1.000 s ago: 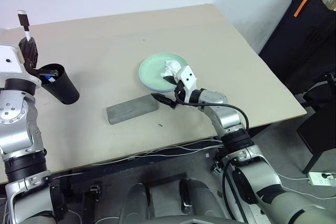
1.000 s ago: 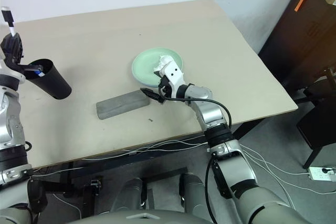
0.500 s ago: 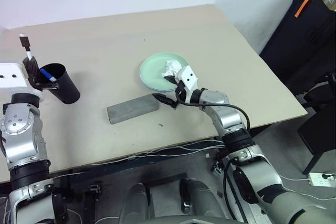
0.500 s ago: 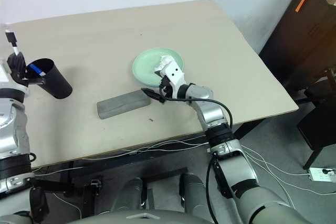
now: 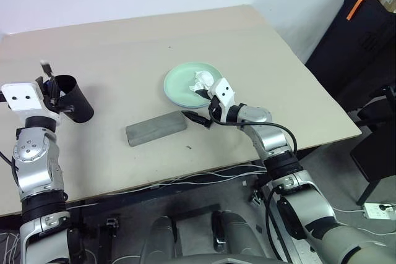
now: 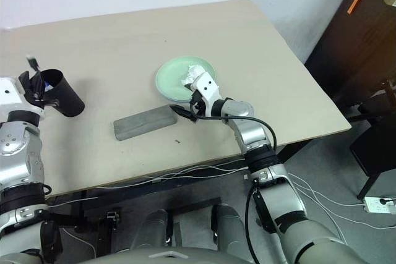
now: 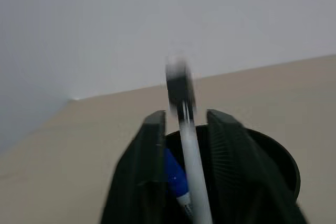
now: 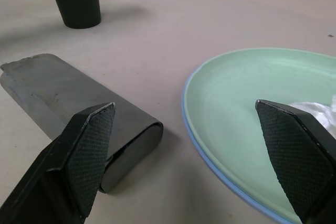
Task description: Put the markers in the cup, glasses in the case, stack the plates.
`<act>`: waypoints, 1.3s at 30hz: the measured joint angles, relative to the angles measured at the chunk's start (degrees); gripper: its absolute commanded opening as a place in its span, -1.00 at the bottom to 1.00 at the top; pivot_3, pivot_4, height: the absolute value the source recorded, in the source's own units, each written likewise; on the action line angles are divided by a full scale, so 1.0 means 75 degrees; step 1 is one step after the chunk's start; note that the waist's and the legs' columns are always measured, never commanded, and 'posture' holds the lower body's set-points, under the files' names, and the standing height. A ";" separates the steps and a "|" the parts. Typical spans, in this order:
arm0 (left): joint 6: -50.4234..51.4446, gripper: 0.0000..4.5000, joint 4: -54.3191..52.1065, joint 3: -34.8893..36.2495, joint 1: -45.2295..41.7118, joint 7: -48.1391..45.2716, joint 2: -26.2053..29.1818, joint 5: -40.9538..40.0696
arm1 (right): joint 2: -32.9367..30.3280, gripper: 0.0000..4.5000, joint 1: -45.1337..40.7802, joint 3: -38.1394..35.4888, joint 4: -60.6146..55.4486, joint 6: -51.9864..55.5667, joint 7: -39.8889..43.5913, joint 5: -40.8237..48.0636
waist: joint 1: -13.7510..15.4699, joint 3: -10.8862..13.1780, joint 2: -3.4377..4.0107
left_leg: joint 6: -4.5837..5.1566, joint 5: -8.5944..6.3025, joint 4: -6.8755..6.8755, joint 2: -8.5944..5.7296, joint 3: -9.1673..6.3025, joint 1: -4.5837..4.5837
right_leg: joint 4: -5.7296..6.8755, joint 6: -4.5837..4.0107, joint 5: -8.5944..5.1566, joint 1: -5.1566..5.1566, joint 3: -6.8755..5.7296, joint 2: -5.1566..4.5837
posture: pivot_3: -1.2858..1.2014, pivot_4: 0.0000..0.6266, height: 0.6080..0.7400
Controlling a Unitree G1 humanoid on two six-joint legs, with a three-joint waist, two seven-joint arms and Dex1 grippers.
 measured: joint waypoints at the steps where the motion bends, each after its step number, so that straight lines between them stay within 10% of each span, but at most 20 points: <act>1: 0.0001 0.23 -0.0001 0.0000 0.0000 0.0018 0.0000 0.0000 | -0.0001 1.00 0.0000 0.0003 0.0000 0.0000 0.0000 0.0000 | 0.0001 0.0000 0.0000 | 0.0000 0.0000 0.0000 0.0000 0.0000 0.0000 | 0.0000 0.0000 0.0000 0.0000 0.0000 0.0000 | 0.03 -0.52 0.89; 6: 0.0020 1.00 -0.0078 0.0002 0.0001 0.0086 0.0002 -0.0002 | 0.0001 1.00 0.0001 0.0012 0.0000 0.0000 0.0002 0.0002 | 0.0007 0.0000 0.0000 | 0.0000 0.0000 0.0000 0.0000 0.0000 0.0000 | 0.0000 0.0000 0.0000 0.0000 0.0000 -0.0001 | 0.03 -0.52 0.89; 22: 0.2119 1.00 -0.5036 0.0791 0.3218 -0.2323 0.0603 -0.3569 | -0.0377 1.00 -0.0572 -0.0977 -0.0200 0.1330 0.1344 0.1804 | -0.0010 0.0011 0.0017 | 0.0000 -0.0001 0.0000 0.0003 0.0006 0.0004 | -0.0004 -0.0026 -0.0022 -0.0002 0.0004 -0.0004 | 0.03 -0.52 0.89; 39: 0.1773 1.00 -0.4106 0.0281 0.3755 -0.3357 -0.0025 -0.3052 | -0.0660 1.00 -0.0346 -0.0980 -0.0687 0.1779 0.1718 0.2250 | -0.0015 0.0018 0.0023 | -0.0002 -0.0002 -0.0005 0.0003 0.0006 -0.0012 | -0.0031 -0.0032 -0.0020 -0.0010 0.0001 -0.0002 | 0.03 -0.52 0.89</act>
